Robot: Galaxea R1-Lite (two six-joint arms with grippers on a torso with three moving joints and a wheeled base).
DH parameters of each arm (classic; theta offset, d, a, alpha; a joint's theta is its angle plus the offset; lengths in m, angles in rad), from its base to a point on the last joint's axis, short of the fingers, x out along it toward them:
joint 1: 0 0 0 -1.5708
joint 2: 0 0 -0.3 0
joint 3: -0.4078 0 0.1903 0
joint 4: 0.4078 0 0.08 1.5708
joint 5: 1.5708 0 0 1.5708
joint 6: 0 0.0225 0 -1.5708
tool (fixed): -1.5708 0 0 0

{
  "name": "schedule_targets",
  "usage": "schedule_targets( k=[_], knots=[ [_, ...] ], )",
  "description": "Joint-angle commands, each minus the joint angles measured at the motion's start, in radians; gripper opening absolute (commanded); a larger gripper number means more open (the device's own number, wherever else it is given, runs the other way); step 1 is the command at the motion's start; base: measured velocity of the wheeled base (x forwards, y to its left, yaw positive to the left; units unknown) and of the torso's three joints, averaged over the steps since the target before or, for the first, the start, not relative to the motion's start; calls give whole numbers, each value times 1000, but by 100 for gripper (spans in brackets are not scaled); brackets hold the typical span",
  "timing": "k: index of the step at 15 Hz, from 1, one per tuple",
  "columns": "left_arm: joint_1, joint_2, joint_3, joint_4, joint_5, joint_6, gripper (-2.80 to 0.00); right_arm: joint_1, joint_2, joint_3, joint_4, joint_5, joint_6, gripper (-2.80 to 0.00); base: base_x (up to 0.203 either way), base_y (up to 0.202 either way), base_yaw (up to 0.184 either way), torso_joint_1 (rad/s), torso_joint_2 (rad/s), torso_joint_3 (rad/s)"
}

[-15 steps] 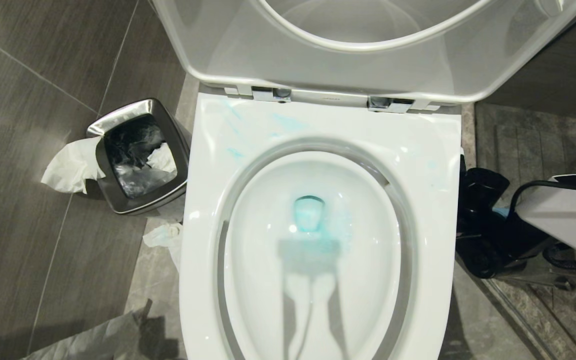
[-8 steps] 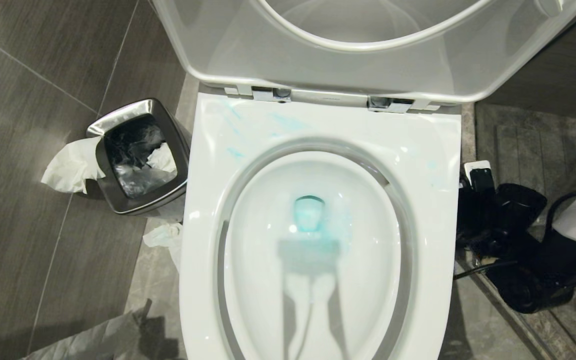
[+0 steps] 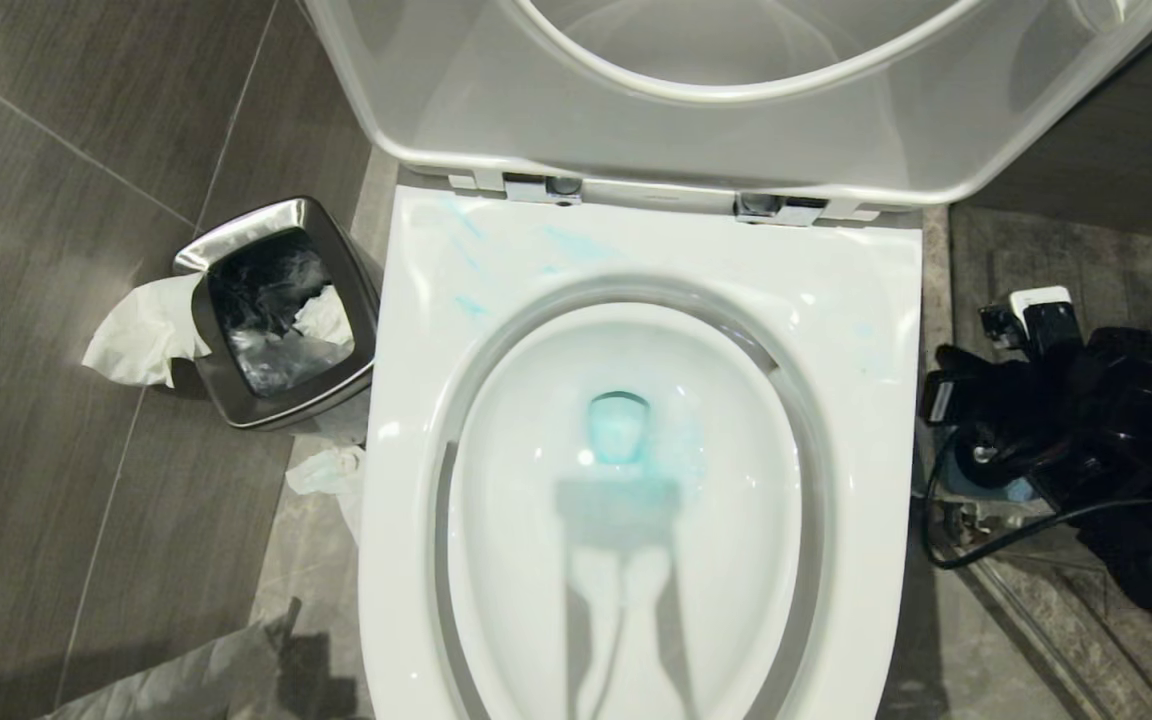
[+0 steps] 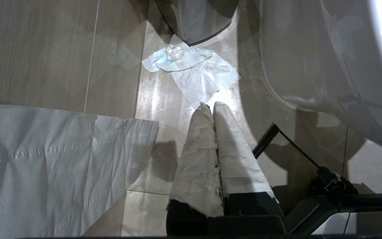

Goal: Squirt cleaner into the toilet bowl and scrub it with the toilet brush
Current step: Place the cleaning agent on the floor, then scrub the toilet bowl

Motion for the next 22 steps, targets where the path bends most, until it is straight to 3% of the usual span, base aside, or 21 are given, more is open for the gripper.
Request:
schedule_targets(
  k=[1,9,17,22],
  knots=[
    [0,2,0,0,0,0,-280,-9,-120,-2,52,1,-1,-280,0,0,0,0,0,0],
    [0,2,0,0,0,0,-280,6,-465,9,384,61,46,-280,0,0,0,0,0,0],
    [0,2,0,0,0,0,-280,31,-887,29,863,253,87,-280,0,0,0,0,0,0],
    [0,2,0,0,0,0,-280,-57,-1118,46,1191,423,58,-280,0,0,0,0,0,0]
  ],
)
